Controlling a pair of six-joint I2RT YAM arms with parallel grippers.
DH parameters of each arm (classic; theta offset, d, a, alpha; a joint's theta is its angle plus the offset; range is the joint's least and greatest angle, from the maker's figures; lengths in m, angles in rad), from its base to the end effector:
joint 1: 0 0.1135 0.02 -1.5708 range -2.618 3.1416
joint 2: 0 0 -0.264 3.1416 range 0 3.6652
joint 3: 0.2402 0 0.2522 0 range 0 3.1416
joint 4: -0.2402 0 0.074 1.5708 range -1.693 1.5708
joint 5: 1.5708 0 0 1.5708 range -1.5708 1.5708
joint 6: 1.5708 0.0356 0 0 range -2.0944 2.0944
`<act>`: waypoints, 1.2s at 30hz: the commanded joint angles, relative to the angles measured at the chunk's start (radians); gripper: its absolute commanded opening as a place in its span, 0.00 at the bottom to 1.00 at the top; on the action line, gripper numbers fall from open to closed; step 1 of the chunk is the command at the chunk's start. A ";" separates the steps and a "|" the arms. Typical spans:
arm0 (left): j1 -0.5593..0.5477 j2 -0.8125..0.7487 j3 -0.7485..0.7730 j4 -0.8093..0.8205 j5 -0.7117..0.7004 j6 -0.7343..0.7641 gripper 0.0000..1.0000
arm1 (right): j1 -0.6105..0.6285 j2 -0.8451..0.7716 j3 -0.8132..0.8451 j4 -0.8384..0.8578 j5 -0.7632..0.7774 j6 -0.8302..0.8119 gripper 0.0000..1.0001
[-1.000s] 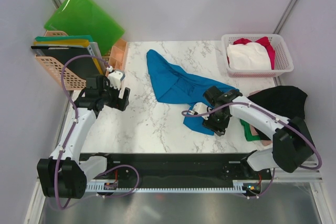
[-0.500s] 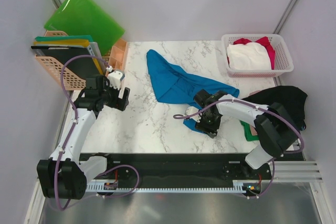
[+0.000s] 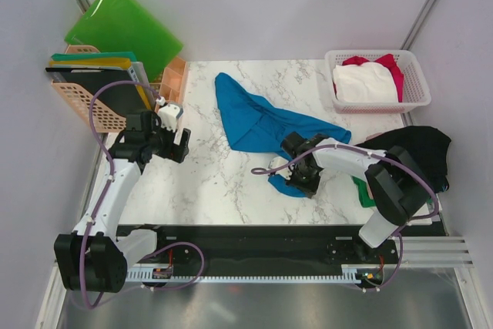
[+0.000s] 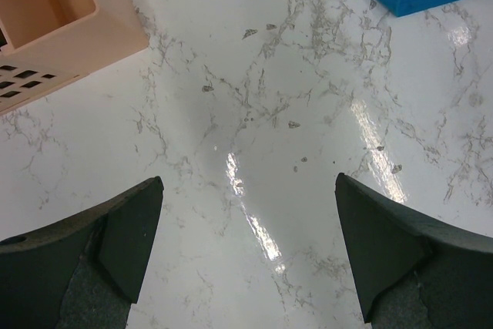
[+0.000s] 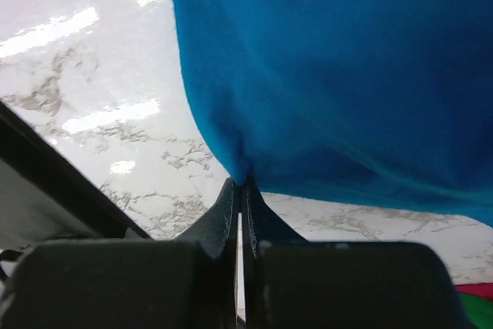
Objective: Fold and stack the t-shirts
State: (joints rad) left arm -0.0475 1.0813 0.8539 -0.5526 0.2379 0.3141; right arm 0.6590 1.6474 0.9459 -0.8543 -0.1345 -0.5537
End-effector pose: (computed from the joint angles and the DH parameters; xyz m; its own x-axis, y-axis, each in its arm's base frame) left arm 0.2246 -0.0191 0.2734 -0.6021 0.3292 -0.7273 0.4201 0.9054 0.0620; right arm 0.2087 0.1677 0.1552 -0.3525 -0.9321 -0.0833 -0.9332 0.3434 0.1062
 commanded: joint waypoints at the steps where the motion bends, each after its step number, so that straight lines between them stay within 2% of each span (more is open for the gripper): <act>1: -0.002 0.005 0.024 0.000 -0.003 -0.003 1.00 | 0.028 -0.075 0.106 -0.054 -0.069 0.014 0.00; 5: -0.002 0.026 0.028 0.005 -0.003 0.000 1.00 | 0.126 -0.130 0.339 -0.153 -0.128 0.072 0.00; 6: -0.003 0.031 0.034 0.003 -0.003 0.000 1.00 | 0.163 -0.121 0.437 -0.176 -0.149 0.080 0.00; 9: -0.002 0.025 0.036 0.002 -0.009 0.000 1.00 | 0.209 -0.061 0.595 -0.199 -0.204 0.104 0.00; 11: -0.002 0.014 0.030 0.002 -0.020 0.003 1.00 | 0.237 -0.008 0.643 -0.204 -0.237 0.113 0.00; 15: -0.002 -0.015 0.011 0.002 -0.032 0.011 1.00 | 0.332 0.060 0.700 -0.186 -0.202 0.121 0.00; 20: -0.002 -0.024 0.007 0.005 -0.034 0.011 1.00 | 0.344 0.116 0.769 -0.190 -0.252 0.121 0.00; 24: -0.002 -0.017 0.013 0.002 -0.032 0.011 1.00 | 0.378 0.141 0.730 -0.232 -0.254 0.094 0.52; 27: -0.002 -0.020 0.008 0.005 -0.032 0.013 1.00 | 0.376 0.074 0.638 -0.160 -0.174 0.107 0.61; 29: -0.002 -0.018 0.002 0.006 -0.028 0.013 1.00 | 0.364 0.020 0.601 -0.128 -0.134 0.121 0.63; 33: -0.002 -0.003 0.010 0.010 -0.017 0.010 1.00 | 0.289 -0.023 0.496 -0.071 -0.166 0.167 0.62; 36: -0.002 0.006 0.013 0.010 -0.017 0.008 1.00 | 0.236 -0.011 0.406 0.043 -0.227 0.251 0.59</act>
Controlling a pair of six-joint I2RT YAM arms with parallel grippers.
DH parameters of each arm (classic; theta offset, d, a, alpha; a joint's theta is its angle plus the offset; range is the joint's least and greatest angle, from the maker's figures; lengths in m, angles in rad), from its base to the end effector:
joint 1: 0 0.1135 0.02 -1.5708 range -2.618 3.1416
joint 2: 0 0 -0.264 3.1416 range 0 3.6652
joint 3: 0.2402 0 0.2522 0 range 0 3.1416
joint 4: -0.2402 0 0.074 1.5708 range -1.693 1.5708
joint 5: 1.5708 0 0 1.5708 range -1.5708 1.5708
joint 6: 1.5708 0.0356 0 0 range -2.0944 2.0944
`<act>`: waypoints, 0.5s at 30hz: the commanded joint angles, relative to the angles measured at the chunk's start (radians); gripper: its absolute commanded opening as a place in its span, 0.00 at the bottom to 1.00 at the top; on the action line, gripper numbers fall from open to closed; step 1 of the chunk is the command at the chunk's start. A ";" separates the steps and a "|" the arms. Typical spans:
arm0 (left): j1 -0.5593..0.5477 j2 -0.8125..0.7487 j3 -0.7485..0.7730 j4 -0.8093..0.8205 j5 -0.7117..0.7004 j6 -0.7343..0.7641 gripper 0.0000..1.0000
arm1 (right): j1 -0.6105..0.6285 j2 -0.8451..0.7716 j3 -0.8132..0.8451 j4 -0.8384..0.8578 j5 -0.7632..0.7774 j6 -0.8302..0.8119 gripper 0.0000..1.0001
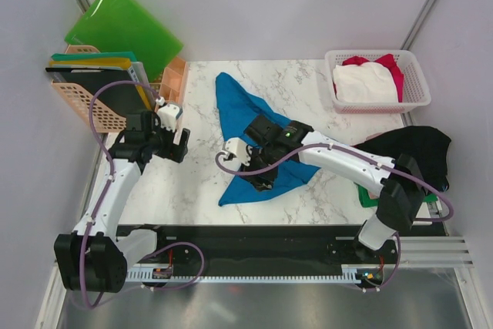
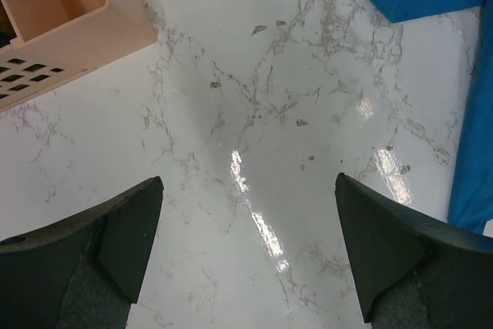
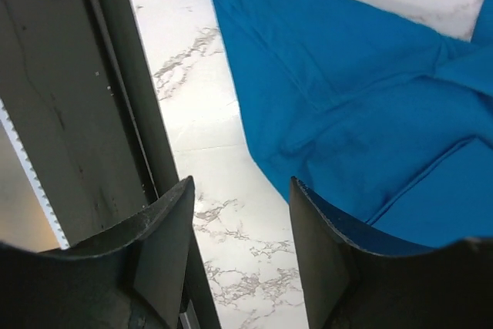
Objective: Fold and stack the t-shirts
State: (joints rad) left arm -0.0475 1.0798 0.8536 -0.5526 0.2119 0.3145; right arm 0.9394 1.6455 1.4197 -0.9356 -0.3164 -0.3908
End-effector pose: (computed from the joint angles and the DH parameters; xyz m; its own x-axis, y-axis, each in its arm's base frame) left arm 0.2245 -0.0182 0.2734 -0.6066 0.3316 -0.7225 0.4034 0.9116 0.0797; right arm 0.1887 0.2768 0.2815 -0.1806 -0.8603 -0.4768 -0.9832 0.1442 0.1123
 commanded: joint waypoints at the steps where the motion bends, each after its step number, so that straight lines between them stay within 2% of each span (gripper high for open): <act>1: -0.002 0.011 0.016 0.010 0.009 0.009 1.00 | -0.059 0.016 -0.085 0.153 -0.065 0.105 0.59; 6: -0.002 -0.004 0.010 0.008 0.003 0.012 1.00 | -0.091 0.146 -0.033 0.187 -0.182 0.107 0.62; 11: -0.002 -0.018 0.004 0.008 -0.005 0.015 1.00 | -0.106 0.263 0.068 0.193 -0.194 0.101 0.71; 15: -0.002 -0.015 0.002 0.008 0.001 0.017 1.00 | -0.151 0.300 0.084 0.216 -0.194 0.112 0.73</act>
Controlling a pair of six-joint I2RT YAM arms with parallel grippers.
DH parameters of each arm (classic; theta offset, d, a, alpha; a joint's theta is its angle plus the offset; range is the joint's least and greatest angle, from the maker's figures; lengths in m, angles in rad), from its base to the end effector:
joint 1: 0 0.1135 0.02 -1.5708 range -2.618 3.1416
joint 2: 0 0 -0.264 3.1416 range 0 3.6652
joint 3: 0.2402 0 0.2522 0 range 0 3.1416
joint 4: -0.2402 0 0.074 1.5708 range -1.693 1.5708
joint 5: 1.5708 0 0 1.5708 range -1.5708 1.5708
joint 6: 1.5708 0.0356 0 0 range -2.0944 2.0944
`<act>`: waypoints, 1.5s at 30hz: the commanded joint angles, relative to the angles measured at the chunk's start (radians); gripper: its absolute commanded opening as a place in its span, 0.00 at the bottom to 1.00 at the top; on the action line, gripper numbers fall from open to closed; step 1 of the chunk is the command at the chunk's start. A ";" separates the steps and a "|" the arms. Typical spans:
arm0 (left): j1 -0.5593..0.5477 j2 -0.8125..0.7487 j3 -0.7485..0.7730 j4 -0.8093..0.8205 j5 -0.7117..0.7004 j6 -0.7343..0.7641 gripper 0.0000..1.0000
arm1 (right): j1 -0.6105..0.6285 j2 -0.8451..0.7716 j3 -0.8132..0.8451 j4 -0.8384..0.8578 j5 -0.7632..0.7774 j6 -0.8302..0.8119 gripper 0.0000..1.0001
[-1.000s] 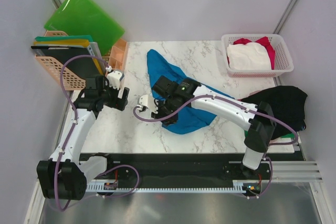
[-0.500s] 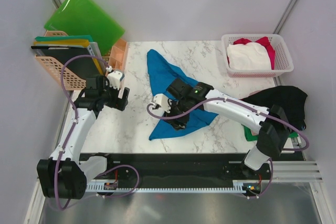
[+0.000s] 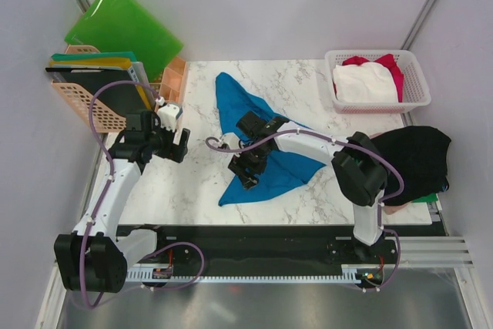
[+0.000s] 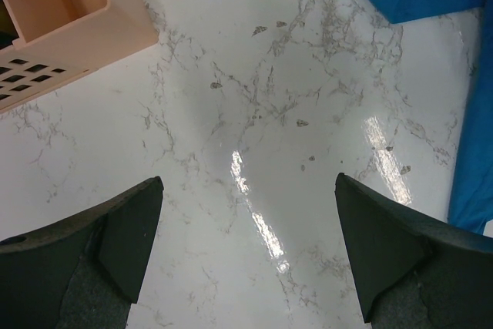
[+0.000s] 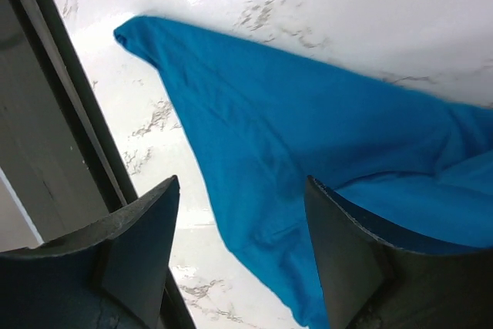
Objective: Fold and stack the t-shirts
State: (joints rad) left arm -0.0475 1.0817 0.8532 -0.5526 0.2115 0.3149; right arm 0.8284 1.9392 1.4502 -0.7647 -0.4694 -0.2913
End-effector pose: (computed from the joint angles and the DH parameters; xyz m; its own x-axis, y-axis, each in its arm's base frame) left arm 0.2248 -0.0182 0.2729 -0.6082 0.3321 -0.7210 0.4036 0.9115 0.0794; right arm 0.2535 0.3001 0.1972 -0.3992 -0.8139 -0.4221 -0.9053 0.2769 0.3221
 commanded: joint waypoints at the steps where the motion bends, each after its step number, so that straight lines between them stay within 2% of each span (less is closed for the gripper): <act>1: -0.002 -0.016 0.003 0.008 0.003 0.016 1.00 | -0.052 0.007 0.053 0.050 -0.049 0.017 0.73; 9: -0.002 0.006 0.003 0.016 0.019 0.016 1.00 | -0.117 -0.039 0.022 0.039 -0.021 0.000 0.75; 25: -0.002 0.001 0.000 0.017 0.012 0.021 1.00 | -0.094 0.078 -0.004 0.064 -0.094 0.027 0.73; 26: -0.002 0.000 0.003 0.019 0.012 0.020 1.00 | -0.092 0.081 -0.011 0.065 -0.092 0.023 0.67; 27: -0.002 0.000 0.003 0.017 0.014 0.019 1.00 | -0.089 0.083 -0.014 0.064 -0.094 0.021 0.56; 28: -0.002 0.001 0.003 0.019 0.011 0.019 1.00 | -0.089 0.081 -0.017 0.071 -0.086 0.021 0.40; 29: -0.002 0.001 -0.002 0.017 0.012 0.021 1.00 | -0.087 0.078 -0.020 0.074 -0.084 0.026 0.13; 30: -0.002 0.000 -0.003 0.020 0.009 0.020 1.00 | -0.086 0.075 -0.016 0.074 -0.083 0.027 0.06; 32: -0.002 0.000 -0.008 0.020 0.011 0.021 1.00 | -0.086 0.057 -0.001 0.068 -0.081 0.034 0.01; 41: -0.002 0.001 -0.006 0.026 0.008 0.024 1.00 | -0.075 0.060 0.163 -0.030 -0.132 0.000 0.00; 45: -0.002 -0.014 -0.016 0.026 0.005 0.026 1.00 | -0.072 0.008 0.232 -0.030 -0.091 0.009 0.00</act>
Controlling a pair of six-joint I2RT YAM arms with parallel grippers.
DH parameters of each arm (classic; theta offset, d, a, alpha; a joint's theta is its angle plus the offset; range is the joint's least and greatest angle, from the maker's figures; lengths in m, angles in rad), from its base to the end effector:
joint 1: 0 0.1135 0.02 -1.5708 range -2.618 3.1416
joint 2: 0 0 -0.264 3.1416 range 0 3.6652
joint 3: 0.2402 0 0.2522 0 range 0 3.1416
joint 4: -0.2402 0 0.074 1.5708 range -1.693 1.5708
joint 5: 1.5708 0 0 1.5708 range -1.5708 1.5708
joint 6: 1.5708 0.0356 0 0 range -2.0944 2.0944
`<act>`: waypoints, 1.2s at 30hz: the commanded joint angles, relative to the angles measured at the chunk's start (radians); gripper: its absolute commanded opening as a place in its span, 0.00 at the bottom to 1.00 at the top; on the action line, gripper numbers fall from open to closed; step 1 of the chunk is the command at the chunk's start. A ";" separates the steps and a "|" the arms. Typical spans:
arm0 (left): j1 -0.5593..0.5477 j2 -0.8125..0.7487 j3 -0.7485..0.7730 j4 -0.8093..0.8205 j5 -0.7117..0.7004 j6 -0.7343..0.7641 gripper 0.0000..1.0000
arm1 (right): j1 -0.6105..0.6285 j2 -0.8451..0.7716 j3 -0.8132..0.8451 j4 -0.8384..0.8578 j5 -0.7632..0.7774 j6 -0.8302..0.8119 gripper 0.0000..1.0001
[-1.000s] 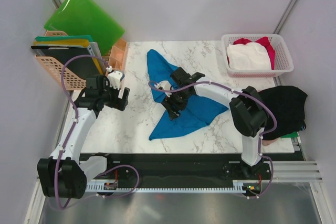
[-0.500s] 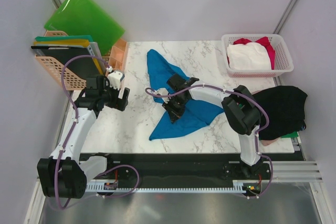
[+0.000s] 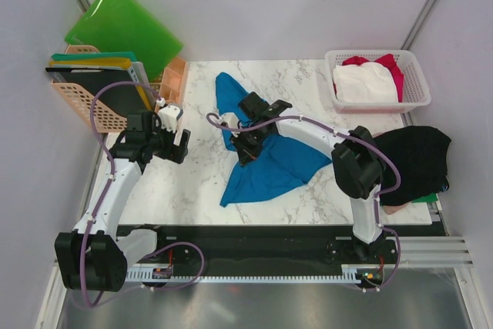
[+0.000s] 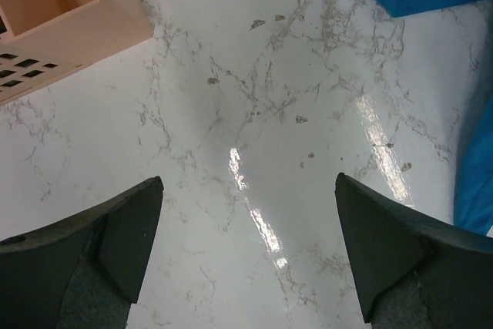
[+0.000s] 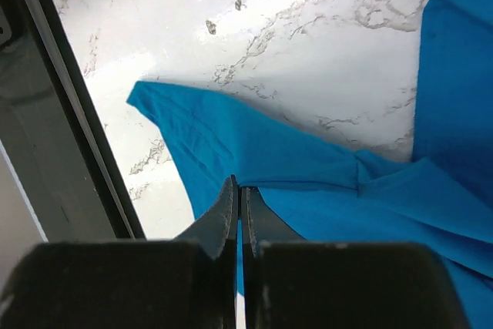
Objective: Fold and stack the t-shirts
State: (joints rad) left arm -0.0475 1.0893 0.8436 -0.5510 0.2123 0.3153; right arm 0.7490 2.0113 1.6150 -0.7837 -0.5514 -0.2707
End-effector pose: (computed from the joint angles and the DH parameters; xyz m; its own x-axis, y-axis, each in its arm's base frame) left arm 0.2254 -0.0182 0.2683 -0.6190 0.3329 -0.7113 0.4055 0.9111 0.0735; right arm 0.2960 0.3006 0.2166 -0.4583 -0.7371 -0.4966 -0.8808 0.3018 0.3649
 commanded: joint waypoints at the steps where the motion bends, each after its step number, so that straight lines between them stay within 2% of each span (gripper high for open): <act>1: -0.002 -0.023 -0.008 0.023 0.002 0.025 1.00 | 0.006 -0.072 0.103 -0.015 0.001 -0.004 0.00; 5: -0.002 -0.017 -0.002 0.025 0.010 0.024 1.00 | 0.009 -0.077 0.175 -0.023 -0.007 0.028 0.00; 11: -0.002 -0.017 0.005 0.017 0.012 0.021 1.00 | 0.075 0.056 0.240 -0.035 -0.041 0.028 0.01; 12: -0.002 -0.022 0.003 0.019 0.009 0.022 1.00 | 0.084 0.072 0.247 -0.037 -0.053 0.027 0.07; 13: -0.002 -0.025 0.000 0.017 0.009 0.022 1.00 | 0.099 0.089 0.267 -0.037 -0.064 0.024 0.34; 16: -0.002 -0.035 -0.008 0.017 0.002 0.024 1.00 | 0.127 0.141 0.319 -0.038 -0.084 0.022 0.68; 18: -0.002 -0.037 -0.009 0.017 -0.002 0.024 1.00 | 0.130 0.158 0.344 -0.043 -0.070 0.022 0.73; 20: -0.002 -0.037 -0.008 0.017 -0.001 0.021 1.00 | 0.130 0.136 0.350 -0.051 -0.041 0.008 0.76; 24: -0.002 -0.029 -0.009 0.017 0.007 0.022 1.00 | 0.124 0.031 0.258 -0.069 0.028 -0.027 0.77; 29: -0.002 -0.005 0.002 0.017 0.013 0.022 1.00 | 0.131 -0.074 0.076 -0.095 -0.084 -0.022 0.74; 32: -0.003 0.010 0.014 0.016 0.015 0.018 1.00 | 0.156 -0.050 0.031 -0.109 -0.087 -0.041 0.72; 34: -0.003 0.012 0.020 0.013 0.015 0.018 1.00 | 0.206 -0.036 0.019 -0.097 -0.036 -0.058 0.71; 36: -0.003 0.004 0.022 0.010 0.006 0.019 1.00 | 0.260 -0.034 0.002 -0.036 0.135 -0.074 0.71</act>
State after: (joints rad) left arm -0.0475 1.1004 0.8364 -0.5518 0.2115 0.3195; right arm 0.9283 1.9678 1.6409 -0.8722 -0.5438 -0.3012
